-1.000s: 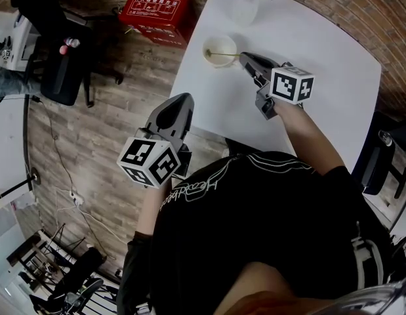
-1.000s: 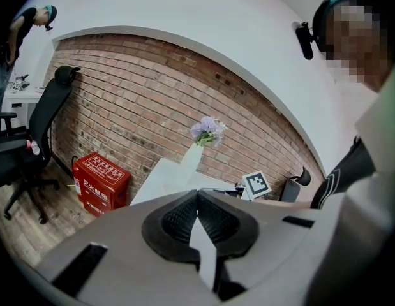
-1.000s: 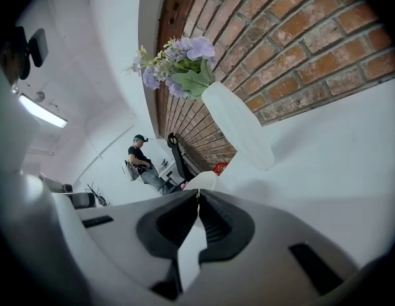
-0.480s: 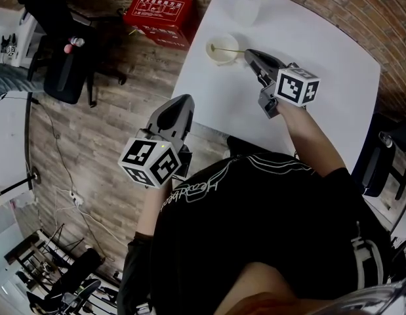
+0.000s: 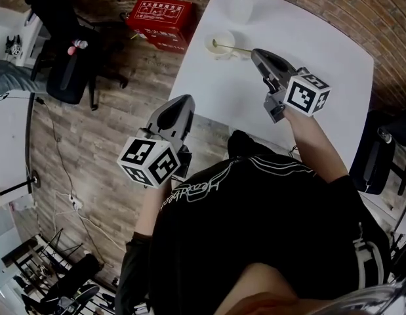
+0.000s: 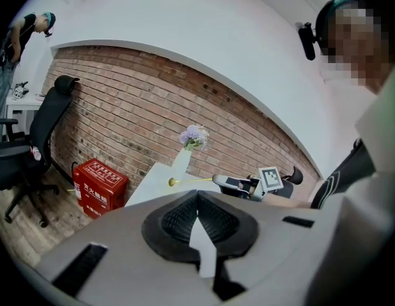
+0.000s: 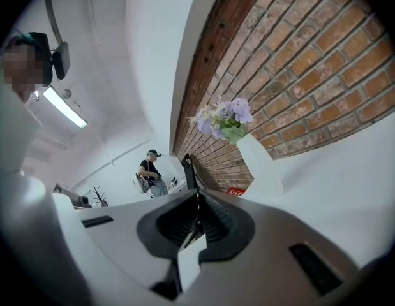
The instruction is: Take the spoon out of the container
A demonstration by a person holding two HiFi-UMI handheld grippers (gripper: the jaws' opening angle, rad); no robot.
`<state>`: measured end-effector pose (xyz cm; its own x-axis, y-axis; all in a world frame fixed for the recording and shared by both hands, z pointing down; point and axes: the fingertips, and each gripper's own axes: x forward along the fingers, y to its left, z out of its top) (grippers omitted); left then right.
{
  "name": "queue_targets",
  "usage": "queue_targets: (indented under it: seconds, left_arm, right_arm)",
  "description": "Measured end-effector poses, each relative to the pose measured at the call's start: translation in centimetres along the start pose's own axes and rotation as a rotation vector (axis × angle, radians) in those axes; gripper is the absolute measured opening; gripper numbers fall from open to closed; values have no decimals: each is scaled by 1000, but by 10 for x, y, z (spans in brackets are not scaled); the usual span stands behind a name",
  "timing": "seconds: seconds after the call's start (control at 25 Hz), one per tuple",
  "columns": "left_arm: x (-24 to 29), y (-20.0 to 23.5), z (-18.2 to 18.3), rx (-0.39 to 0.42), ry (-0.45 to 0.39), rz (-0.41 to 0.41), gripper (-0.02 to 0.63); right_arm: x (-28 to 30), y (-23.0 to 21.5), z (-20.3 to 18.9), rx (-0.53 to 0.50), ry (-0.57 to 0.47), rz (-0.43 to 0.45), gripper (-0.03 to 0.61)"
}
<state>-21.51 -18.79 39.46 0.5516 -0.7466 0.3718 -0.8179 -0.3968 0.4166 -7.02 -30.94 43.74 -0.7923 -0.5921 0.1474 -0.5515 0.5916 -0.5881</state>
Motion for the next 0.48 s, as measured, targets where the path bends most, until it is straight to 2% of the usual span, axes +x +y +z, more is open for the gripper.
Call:
queue_targets:
  seconds: [0.48]
  left_arm:
    - [-55,-37,5,53,-90,-30,5]
  right_arm:
    - [-72,89,14,-69,-130,95,-2]
